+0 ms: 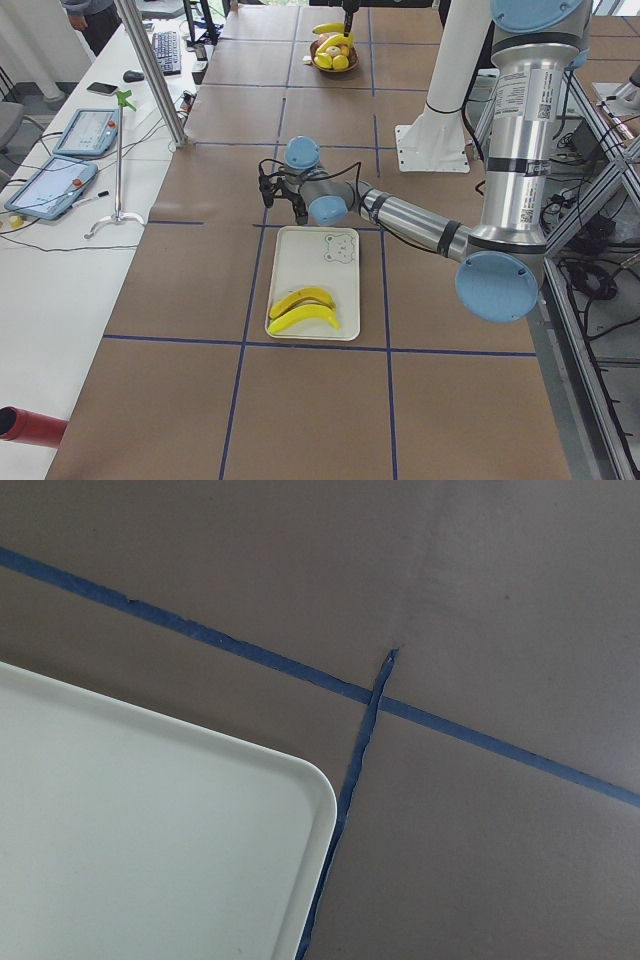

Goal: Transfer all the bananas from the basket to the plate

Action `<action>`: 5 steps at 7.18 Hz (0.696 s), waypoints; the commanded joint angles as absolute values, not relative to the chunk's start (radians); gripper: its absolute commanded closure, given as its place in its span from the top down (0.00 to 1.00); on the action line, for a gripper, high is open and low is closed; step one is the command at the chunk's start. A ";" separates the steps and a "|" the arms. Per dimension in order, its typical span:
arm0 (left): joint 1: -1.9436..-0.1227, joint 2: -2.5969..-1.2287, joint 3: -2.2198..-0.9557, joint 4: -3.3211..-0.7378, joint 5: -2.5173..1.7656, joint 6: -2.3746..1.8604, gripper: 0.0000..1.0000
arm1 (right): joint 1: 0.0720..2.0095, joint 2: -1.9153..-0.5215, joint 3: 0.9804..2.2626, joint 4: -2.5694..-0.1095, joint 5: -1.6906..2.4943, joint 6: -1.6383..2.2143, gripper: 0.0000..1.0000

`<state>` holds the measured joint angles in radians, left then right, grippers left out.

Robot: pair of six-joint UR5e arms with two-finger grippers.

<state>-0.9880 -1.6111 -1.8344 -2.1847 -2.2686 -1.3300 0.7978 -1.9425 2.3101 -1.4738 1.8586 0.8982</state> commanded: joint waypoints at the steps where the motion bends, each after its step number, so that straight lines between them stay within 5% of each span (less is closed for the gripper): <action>1: -0.986 -1.614 -1.836 -2.190 -2.267 -1.330 1.00 | 0.789 -1.750 2.373 -1.760 1.838 0.885 0.01; 5: -0.925 -1.780 -1.833 -2.201 -2.264 -1.324 0.99 | 0.746 -1.400 2.251 -1.812 1.876 1.012 0.03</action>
<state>-0.9485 -1.7080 -1.8335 -2.1978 -2.2664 -1.3258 0.7739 -1.5016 2.2930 -1.8101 1.8553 0.9418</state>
